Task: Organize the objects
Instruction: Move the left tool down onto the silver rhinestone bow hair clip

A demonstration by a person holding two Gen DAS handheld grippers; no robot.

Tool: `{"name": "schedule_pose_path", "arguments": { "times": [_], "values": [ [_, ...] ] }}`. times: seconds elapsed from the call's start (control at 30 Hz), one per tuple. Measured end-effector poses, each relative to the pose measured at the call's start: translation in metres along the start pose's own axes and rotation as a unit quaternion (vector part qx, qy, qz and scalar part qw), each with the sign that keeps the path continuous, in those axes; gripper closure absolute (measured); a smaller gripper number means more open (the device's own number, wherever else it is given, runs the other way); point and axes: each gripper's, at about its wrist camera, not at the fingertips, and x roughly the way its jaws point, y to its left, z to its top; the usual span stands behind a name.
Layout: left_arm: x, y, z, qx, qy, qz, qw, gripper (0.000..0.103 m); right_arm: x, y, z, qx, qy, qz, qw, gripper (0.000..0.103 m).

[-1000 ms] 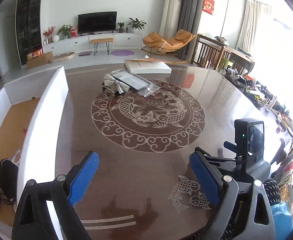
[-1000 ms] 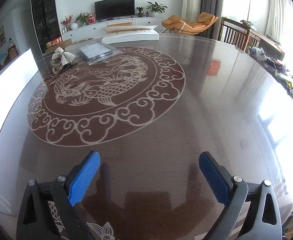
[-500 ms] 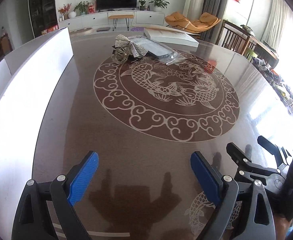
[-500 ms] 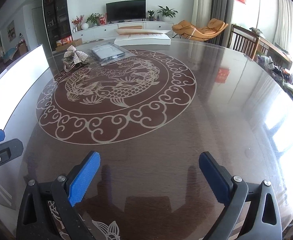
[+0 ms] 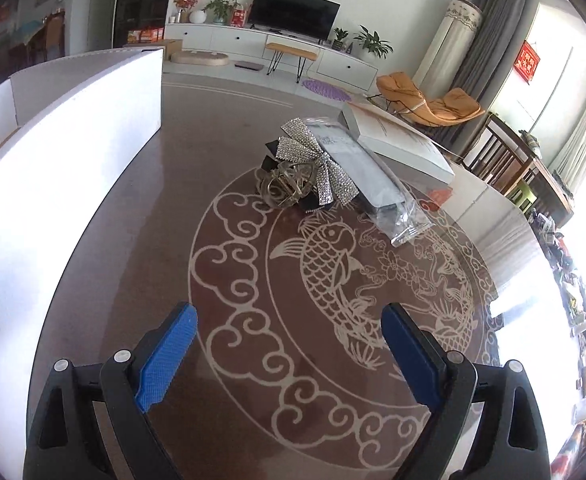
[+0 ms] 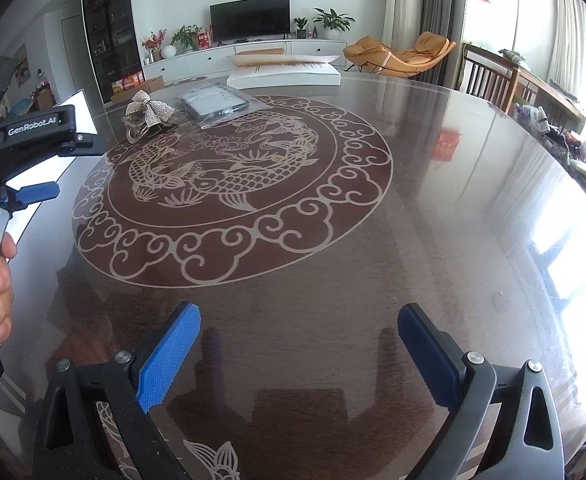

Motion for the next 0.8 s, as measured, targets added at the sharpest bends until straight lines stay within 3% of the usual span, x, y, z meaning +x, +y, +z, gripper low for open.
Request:
{"name": "schedule_pose_path", "arguments": {
  "times": [0.1, 0.2, 0.4, 0.5, 0.53, 0.6, 0.8],
  "values": [
    [0.02, -0.012, 0.031, 0.018, -0.014, 0.018, 0.9996, 0.009, 0.003, 0.0, 0.0, 0.003, 0.007, 0.005, 1.0, 0.003],
    [0.042, -0.019, 0.064, 0.0, -0.027, 0.024, 0.9993, 0.009, 0.006, 0.0, 0.001, 0.005, 0.016, 0.01, 1.0, 0.003],
    [0.102, -0.031, 0.099, -0.002, 0.0, 0.062, 0.9981, 0.009, 0.008, 0.002, 0.001, -0.001, 0.022, 0.005, 1.0, 0.003],
    [0.12, -0.026, 0.102, 0.012, 0.021, 0.076, 0.9968, 0.01, 0.008, 0.003, 0.0, -0.004, 0.024, 0.003, 1.0, 0.003],
    [0.118, -0.022, 0.1, 0.015, 0.016, 0.067, 0.9975, 0.018, 0.008, 0.003, 0.0, -0.006, 0.025, 0.002, 1.0, 0.003],
    [0.106, -0.015, 0.094, 0.031, -0.002, 0.051, 0.9982, 0.029, 0.008, 0.004, 0.001, -0.008, 0.027, 0.0, 1.0, 0.002],
    [0.069, -0.003, 0.055, 0.109, -0.017, 0.031, 0.9934, 0.037, 0.008, 0.003, 0.001, -0.007, 0.027, 0.0, 1.0, 0.002]
  ]
}}
